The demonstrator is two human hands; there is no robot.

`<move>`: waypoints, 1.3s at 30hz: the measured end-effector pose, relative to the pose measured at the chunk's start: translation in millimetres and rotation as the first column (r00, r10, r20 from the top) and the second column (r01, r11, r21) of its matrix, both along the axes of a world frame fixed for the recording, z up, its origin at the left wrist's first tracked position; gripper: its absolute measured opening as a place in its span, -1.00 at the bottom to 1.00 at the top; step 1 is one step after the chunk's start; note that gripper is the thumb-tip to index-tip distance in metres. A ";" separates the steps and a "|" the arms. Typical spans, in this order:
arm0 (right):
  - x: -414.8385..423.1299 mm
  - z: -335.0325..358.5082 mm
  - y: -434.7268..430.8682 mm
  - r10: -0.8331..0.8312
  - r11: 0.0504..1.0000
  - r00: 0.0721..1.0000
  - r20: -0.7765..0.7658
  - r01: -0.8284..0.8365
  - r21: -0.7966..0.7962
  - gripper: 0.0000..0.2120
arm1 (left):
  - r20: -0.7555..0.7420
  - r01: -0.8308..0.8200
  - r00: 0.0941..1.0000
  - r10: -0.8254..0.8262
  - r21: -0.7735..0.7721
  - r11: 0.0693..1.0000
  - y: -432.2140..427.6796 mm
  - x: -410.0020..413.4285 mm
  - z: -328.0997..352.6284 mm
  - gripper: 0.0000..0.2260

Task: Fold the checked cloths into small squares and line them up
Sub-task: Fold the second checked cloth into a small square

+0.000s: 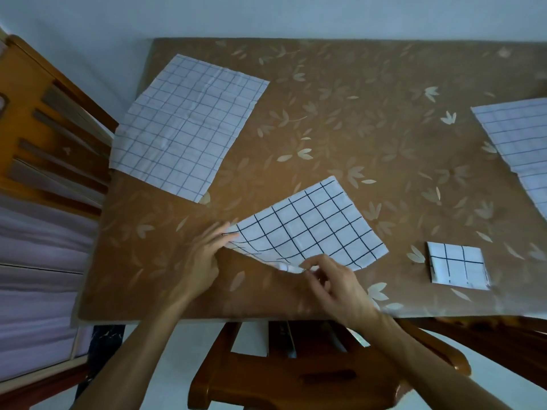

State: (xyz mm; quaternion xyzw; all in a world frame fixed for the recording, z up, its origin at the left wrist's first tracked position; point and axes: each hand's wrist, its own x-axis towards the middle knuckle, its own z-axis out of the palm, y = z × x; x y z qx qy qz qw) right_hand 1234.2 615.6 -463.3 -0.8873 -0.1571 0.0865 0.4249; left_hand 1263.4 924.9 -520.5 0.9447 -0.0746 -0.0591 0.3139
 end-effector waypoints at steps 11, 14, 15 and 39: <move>-7.0 -5.9 -58.6 -0.159 0.973 0.985 0.071 0.169 -0.160 -0.67 | 0.055 0.071 0.997 -0.059 -0.246 0.967 -59.9 -0.7 42.0 -0.64; -8.4 -15.4 -69.0 -0.232 0.968 0.972 0.041 0.235 -0.090 -0.69 | -0.072 0.112 0.988 -0.135 -0.266 0.957 -61.4 -12.5 56.3 -0.76; -9.5 -16.2 -71.5 -0.270 0.961 0.963 0.007 0.270 -0.052 -0.68 | -0.151 0.072 0.981 -0.125 -0.313 0.947 -62.2 -16.1 59.4 -0.80; 14.0 -18.2 -95.1 -0.166 0.983 0.863 -0.478 0.104 -0.153 -0.87 | -0.841 -0.729 0.532 0.097 -0.397 0.557 -57.3 -74.5 23.1 -0.86</move>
